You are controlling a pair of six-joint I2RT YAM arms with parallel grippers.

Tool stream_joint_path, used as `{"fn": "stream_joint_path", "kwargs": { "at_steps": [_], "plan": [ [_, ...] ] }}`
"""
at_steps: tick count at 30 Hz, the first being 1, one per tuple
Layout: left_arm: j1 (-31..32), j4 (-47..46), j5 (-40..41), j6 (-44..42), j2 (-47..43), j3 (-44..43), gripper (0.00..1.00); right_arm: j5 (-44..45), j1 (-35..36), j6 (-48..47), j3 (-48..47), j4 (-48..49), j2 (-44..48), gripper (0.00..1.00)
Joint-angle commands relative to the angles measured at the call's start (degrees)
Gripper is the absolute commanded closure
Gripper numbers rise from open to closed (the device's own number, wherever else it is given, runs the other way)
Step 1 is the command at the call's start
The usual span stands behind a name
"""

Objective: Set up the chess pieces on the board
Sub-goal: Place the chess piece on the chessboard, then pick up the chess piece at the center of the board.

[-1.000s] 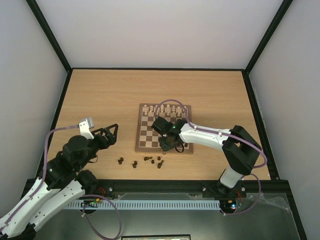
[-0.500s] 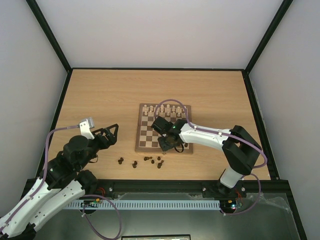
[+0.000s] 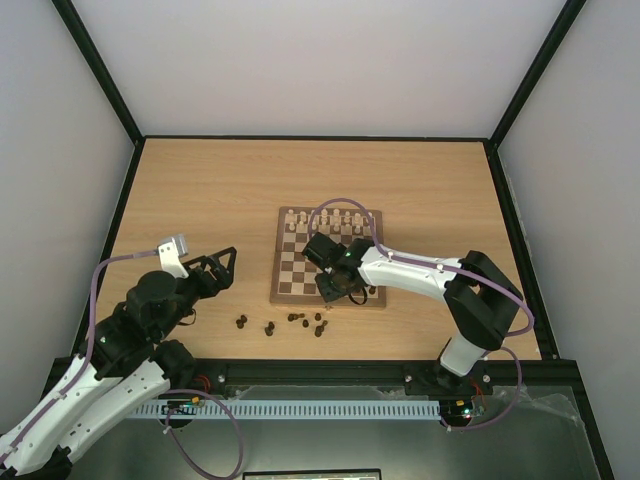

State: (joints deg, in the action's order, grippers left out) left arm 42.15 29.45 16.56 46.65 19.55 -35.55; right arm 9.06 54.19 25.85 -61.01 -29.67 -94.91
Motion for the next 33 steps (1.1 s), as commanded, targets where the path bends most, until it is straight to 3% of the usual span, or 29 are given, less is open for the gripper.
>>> {"fn": "stream_joint_path", "kwargs": {
  "at_steps": [1,20,27,33],
  "plan": [
    [0.1,-1.1,0.7,-0.9,0.2,0.7,0.01,0.3,-0.2,-0.1,-1.2,-1.9,0.5,0.78],
    [0.1,-1.8,0.1,-0.7,0.6,1.1,0.01,2.0,0.7,1.6,-3.0,-8.1,10.9,0.76],
    [0.1,-1.4,0.3,-0.4,0.6,1.4,0.01,2.0,9.4,3.3,-4.1,-10.1,13.2,0.67],
    [0.1,-0.9,0.3,-0.1,0.0,1.7,0.01,-0.1,15.1,6.0,-0.6,-7.7,13.0,0.67]
  ]
}}
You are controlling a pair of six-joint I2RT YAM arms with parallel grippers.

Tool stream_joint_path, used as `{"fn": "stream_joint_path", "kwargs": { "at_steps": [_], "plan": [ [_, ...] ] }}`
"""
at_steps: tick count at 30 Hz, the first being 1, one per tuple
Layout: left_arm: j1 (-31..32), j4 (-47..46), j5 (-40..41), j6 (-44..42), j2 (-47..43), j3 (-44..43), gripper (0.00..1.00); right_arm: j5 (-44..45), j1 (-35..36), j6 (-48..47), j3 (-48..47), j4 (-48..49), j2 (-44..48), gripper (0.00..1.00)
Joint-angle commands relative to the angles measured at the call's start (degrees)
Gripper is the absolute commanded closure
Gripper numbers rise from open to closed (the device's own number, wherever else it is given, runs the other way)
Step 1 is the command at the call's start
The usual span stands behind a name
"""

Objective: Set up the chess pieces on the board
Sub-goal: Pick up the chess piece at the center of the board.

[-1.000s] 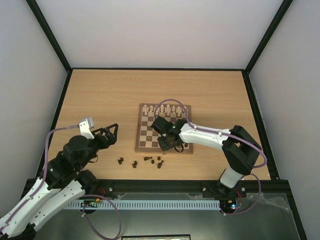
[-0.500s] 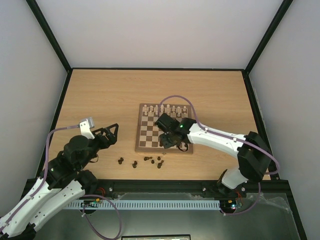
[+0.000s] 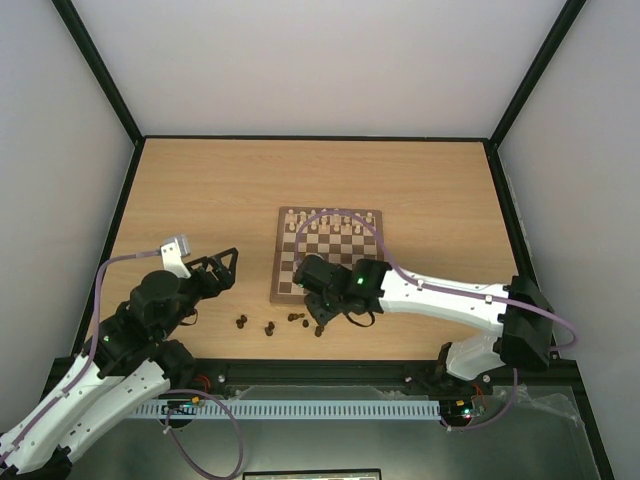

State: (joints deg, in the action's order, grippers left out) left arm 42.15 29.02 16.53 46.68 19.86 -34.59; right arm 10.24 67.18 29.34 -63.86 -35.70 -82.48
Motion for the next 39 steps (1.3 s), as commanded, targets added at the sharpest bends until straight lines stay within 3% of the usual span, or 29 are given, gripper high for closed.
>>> {"fn": "stream_joint_path", "kwargs": {
  "at_steps": [1,7,24,39],
  "plan": [
    [0.1,-0.4,0.3,-0.1,-0.4,0.7,0.01,-1.5,2.6,2.9,3.0,-1.1,0.4,0.67],
    [0.1,-0.6,0.5,0.0,0.0,0.9,0.01,-2.2,5.1,4.0,3.5,1.9,-1.3,0.66],
    [0.1,-0.6,0.5,-0.2,-0.7,0.7,0.01,1.2,4.5,-0.1,-6.7,1.2,-19.1,0.66],
    [0.1,-0.9,0.7,-0.4,-0.7,0.9,0.01,-1.4,3.8,0.0,-4.7,1.8,-21.2,0.71]
  ]
}}
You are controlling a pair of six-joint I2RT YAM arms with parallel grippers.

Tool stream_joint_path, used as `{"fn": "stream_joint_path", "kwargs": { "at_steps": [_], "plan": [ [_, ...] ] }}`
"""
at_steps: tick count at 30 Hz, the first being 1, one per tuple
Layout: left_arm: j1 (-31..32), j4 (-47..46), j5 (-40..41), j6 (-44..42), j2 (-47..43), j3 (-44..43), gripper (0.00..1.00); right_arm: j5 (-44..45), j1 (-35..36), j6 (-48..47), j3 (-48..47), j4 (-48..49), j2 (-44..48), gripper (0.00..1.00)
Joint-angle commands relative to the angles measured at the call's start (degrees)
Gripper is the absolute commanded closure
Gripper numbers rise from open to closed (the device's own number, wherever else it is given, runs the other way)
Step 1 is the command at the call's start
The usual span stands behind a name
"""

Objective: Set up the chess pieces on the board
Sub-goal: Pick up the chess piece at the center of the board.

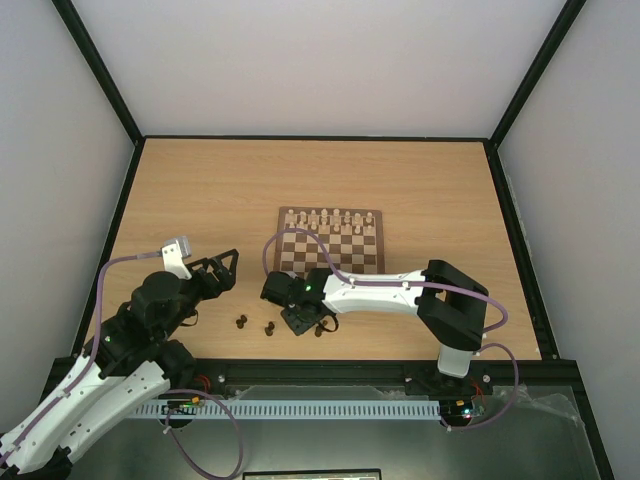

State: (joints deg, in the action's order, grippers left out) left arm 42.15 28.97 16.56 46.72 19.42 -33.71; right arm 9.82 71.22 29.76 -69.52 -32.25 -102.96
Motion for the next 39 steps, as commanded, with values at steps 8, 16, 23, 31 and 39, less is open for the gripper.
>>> {"fn": "stream_joint_path", "kwargs": {
  "at_steps": [8,16,23,31,39],
  "plan": [
    [0.1,-0.7,0.8,-0.5,-0.5,0.1,0.01,-1.8,-0.2,-0.5,1.7,-1.0,-1.7,0.73],
    [0.1,-0.7,0.8,-0.4,-0.4,0.0,0.01,-2.2,-0.3,-0.9,1.7,-0.3,-3.0,0.78],
    [0.1,-0.7,0.8,-0.5,-0.2,0.1,0.01,-2.3,-0.6,-1.5,1.7,0.3,-3.0,0.88],
    [0.1,-0.8,0.9,-0.5,-0.1,-0.1,0.01,-1.8,-0.6,-1.6,0.9,-1.2,1.5,0.93],
    [0.1,-0.9,0.8,-0.4,0.0,0.0,0.01,1.5,-3.1,-2.7,-1.5,-6.2,11.0,0.93]
  ]
}}
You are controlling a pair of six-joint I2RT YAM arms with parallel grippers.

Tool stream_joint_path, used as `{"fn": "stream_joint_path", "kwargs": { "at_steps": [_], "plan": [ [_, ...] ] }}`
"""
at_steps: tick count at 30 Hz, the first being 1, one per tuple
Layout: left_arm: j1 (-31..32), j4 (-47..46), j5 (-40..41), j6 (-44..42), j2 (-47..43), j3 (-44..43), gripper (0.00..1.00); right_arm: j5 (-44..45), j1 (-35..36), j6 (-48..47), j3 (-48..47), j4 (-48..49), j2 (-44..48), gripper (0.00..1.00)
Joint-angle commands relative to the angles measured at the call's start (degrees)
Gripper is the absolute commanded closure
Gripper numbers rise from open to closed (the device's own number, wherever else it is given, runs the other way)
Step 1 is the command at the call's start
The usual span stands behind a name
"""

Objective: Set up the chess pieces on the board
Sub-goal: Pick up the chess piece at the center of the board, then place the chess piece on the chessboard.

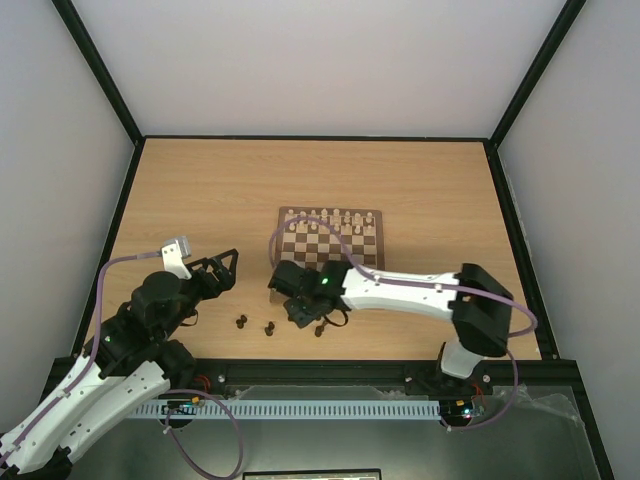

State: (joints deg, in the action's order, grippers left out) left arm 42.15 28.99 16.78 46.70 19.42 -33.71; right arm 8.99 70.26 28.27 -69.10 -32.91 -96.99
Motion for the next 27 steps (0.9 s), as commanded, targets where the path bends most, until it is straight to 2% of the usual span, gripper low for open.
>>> {"fn": "stream_joint_path", "kwargs": {
  "at_steps": [1,10,17,27],
  "plan": [
    [0.1,-1.0,0.6,-0.4,0.0,0.1,0.01,2.8,-3.0,-1.4,-1.8,-6.2,5.9,0.94],
    [0.1,-1.3,0.7,-0.5,0.3,0.1,0.01,5.5,-15.3,-4.3,1.0,-9.6,14.4,0.94],
    [0.1,-1.6,0.5,-0.6,0.8,0.3,0.01,3.7,-24.1,-6.4,5.8,-7.2,14.0,0.93],
    [0.1,-1.8,0.4,-0.7,1.1,0.3,0.01,1.9,-25.6,-6.2,9.1,-3.4,9.9,0.93]
  ]
}}
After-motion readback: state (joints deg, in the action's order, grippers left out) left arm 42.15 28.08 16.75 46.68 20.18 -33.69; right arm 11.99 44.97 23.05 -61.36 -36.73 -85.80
